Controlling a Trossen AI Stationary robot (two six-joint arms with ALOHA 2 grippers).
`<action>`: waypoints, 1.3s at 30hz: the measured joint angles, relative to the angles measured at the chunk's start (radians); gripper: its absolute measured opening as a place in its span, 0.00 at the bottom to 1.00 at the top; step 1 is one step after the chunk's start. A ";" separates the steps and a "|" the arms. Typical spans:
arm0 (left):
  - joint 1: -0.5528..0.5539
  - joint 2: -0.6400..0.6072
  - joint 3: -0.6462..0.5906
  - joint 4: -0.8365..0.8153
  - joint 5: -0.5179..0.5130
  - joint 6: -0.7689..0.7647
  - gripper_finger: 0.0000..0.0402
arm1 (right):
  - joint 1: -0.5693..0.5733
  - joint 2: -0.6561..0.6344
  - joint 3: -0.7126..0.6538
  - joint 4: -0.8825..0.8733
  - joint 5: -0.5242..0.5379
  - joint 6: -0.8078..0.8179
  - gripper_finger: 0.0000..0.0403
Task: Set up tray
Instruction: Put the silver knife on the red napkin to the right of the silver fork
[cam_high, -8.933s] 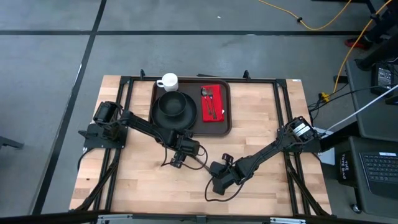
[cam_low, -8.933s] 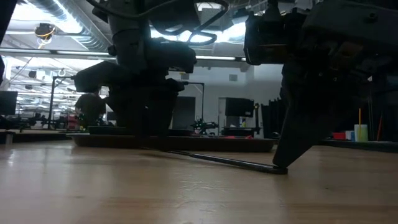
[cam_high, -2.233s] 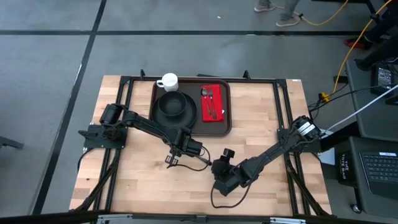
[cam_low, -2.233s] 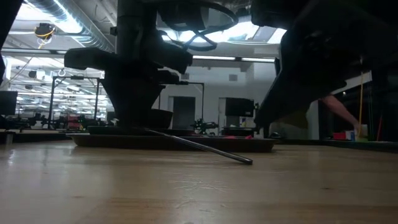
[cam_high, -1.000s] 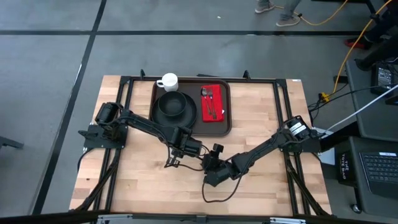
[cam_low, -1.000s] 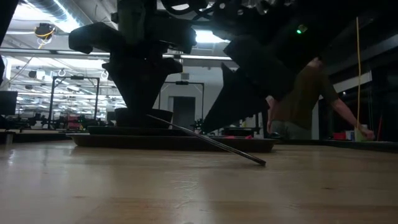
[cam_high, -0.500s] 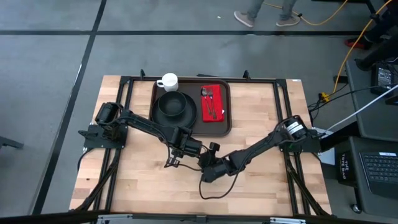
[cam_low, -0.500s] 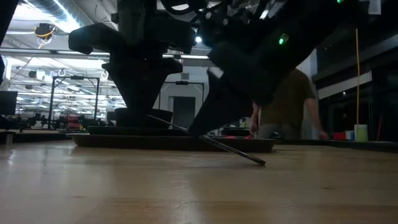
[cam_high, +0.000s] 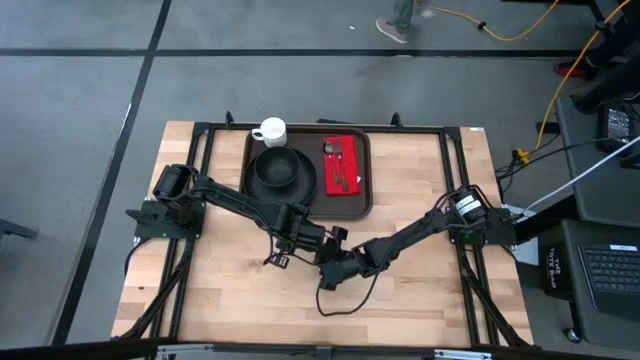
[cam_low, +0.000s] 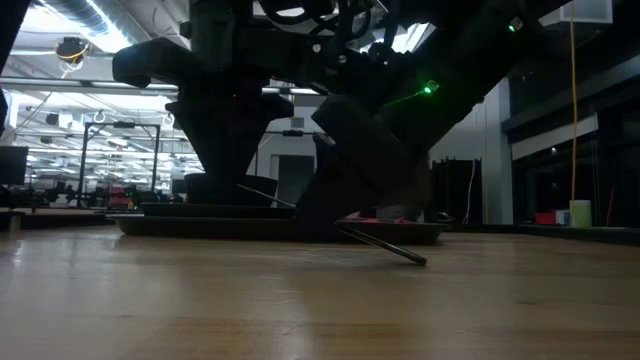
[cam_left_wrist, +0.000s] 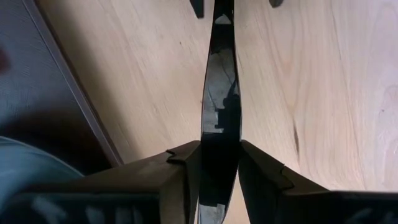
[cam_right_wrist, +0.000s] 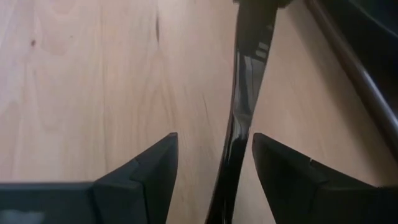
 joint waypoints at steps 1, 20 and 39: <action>0.000 0.000 0.000 0.000 0.000 0.000 0.21 | -0.001 0.000 0.000 0.010 -0.004 0.000 0.52; 0.000 0.000 0.000 0.000 0.001 -0.019 0.21 | -0.003 0.000 0.000 0.046 0.009 0.046 0.38; -0.001 0.000 0.000 -0.003 0.004 -0.021 0.21 | -0.004 0.000 0.000 0.046 0.031 0.105 0.12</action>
